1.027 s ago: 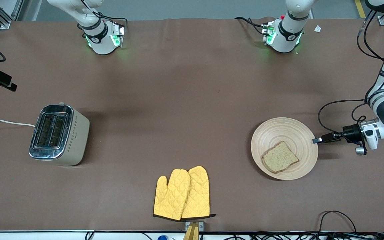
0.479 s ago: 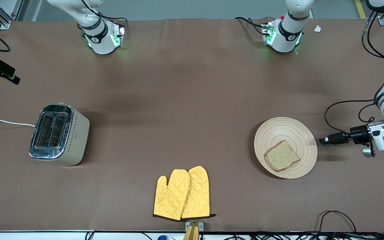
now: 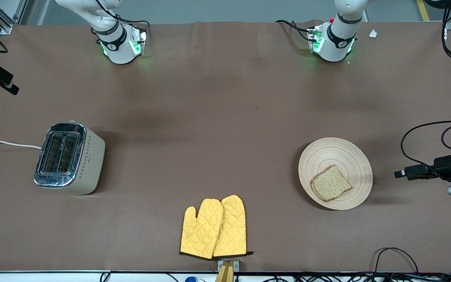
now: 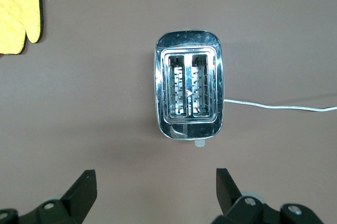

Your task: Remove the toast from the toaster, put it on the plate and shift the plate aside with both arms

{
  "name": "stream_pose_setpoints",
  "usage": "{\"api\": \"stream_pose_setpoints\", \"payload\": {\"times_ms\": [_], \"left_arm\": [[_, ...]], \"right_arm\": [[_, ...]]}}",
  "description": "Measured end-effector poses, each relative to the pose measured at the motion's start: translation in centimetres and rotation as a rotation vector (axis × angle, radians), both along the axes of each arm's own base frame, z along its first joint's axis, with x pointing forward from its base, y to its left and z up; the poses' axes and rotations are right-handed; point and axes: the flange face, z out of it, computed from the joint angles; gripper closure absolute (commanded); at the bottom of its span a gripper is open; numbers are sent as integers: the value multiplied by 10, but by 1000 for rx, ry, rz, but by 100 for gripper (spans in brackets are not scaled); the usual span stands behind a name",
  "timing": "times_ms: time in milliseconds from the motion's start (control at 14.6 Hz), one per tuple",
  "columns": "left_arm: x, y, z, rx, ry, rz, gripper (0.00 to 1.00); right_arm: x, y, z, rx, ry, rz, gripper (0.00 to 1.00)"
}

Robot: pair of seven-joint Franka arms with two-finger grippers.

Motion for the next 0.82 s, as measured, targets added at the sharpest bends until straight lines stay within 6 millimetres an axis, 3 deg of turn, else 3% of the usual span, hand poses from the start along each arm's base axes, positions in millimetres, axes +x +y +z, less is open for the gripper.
{"api": "stream_pose_setpoints", "payload": {"times_ms": [274, 616, 822], "left_arm": [[-6, -64, 88, 224, 54, -23, 0], [-43, -107, 185, 319, 74, -65, 0], [-68, -146, 237, 402, 50, -123, 0]], "right_arm": [[0, 0, 0, 0, 1, 1, 0], [0, 1, -1, 0, 2, 2, 0], [0, 1, -1, 0, 2, 3, 0]]}}
